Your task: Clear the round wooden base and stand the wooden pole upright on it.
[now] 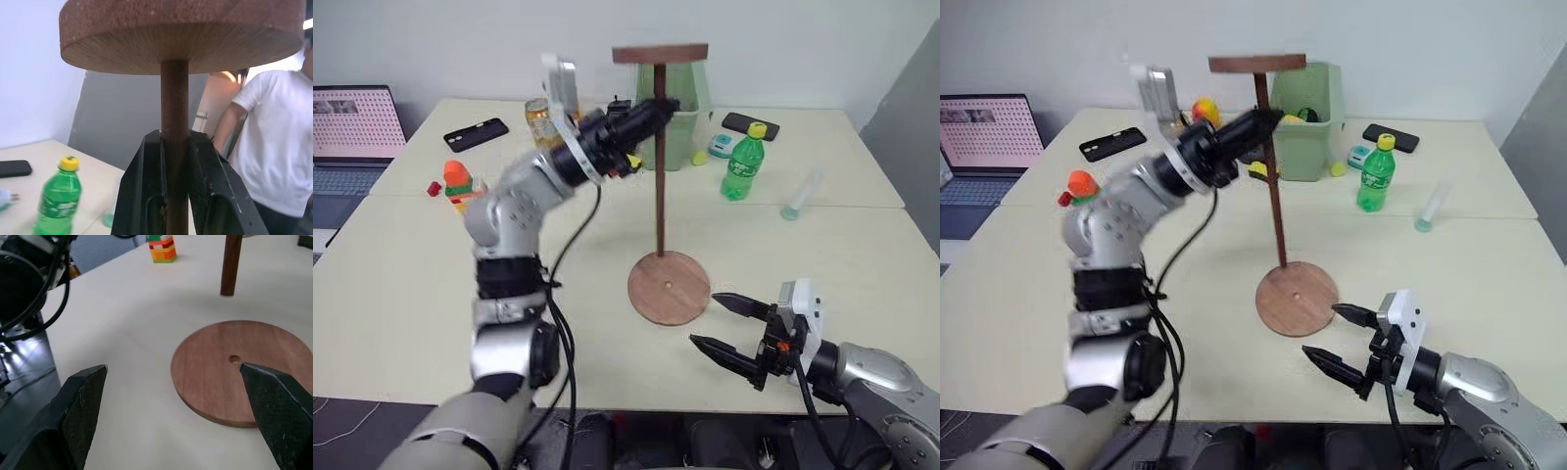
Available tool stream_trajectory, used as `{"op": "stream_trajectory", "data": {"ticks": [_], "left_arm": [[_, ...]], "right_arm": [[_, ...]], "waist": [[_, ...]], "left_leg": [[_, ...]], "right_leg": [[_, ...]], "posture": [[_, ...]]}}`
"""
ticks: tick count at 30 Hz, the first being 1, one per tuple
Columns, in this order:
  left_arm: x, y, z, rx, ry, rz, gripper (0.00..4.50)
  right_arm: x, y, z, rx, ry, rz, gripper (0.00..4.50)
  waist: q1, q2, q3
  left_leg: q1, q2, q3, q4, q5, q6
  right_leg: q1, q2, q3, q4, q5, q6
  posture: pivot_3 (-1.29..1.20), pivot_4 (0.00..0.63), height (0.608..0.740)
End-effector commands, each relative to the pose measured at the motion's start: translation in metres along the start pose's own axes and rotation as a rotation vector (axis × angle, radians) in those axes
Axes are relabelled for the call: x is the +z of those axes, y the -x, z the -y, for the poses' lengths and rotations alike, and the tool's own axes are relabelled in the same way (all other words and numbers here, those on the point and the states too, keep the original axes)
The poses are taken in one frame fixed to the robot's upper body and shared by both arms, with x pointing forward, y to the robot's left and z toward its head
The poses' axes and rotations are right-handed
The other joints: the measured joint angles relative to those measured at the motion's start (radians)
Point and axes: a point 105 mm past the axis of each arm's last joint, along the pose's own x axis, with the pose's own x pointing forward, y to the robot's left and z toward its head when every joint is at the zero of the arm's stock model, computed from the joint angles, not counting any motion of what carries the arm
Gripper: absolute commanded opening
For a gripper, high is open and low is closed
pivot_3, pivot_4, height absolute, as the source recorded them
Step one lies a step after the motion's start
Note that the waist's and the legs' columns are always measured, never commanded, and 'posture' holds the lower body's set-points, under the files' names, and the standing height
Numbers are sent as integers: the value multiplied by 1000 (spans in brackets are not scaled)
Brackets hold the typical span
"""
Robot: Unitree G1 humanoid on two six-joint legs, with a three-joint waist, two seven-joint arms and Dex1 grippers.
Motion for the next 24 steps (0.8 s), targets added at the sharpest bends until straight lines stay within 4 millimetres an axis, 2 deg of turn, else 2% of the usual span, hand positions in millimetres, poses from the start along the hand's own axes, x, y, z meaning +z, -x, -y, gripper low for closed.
{"op": "stream_trajectory", "data": {"ticks": [1, 3, 6, 10, 15, 24], "left_arm": [[-16, -3, 10, 11, -37, 56, 248], [-32, 0, 12, 11, -63, 31, 248], [-43, 3, 10, 19, -63, 23, 248], [-58, 9, -2, 56, -82, -10, 248], [-57, 11, -11, 62, -117, -20, 248], [-61, 13, -19, 55, -145, -45, 248]], "right_arm": [[-3, 5, 6, -54, 27, -2, 4500], [-9, 8, 7, -80, 24, -13, 4500], [-12, 11, 9, -109, 24, -18, 4500], [-12, 12, 9, -130, 33, -20, 4500], [-10, 13, 8, -140, 31, -14, 4500], [-5, 10, 10, -146, 36, -7, 4500]], "waist": [[2, 0, 0], [4, 0, 0], [6, 0, 0], [6, 0, 0], [7, 0, 0], [6, 0, 0]], "left_leg": [[0, 0, 0, 0, 0, 0], [-1, 0, 1, 0, 0, 0], [-1, 0, 2, 0, 0, 0], [1, -1, 2, 0, -1, 1], [7, -6, -1, -1, -1, 2], [8, -10, -3, -1, -1, 2]], "right_leg": [[0, 0, 0, -1, 0, 0], [0, 0, 0, -2, 0, 0], [0, -1, 0, -2, 0, 0], [4, -1, 0, -2, 0, 0], [13, -1, -1, -6, 0, 0], [14, -3, -2, -6, 0, 0]], "posture": [[0, 150, 740], [0, 150, 740], [0, 150, 740], [0, 150, 740], [0, 150, 740], [0, 150, 740]]}}
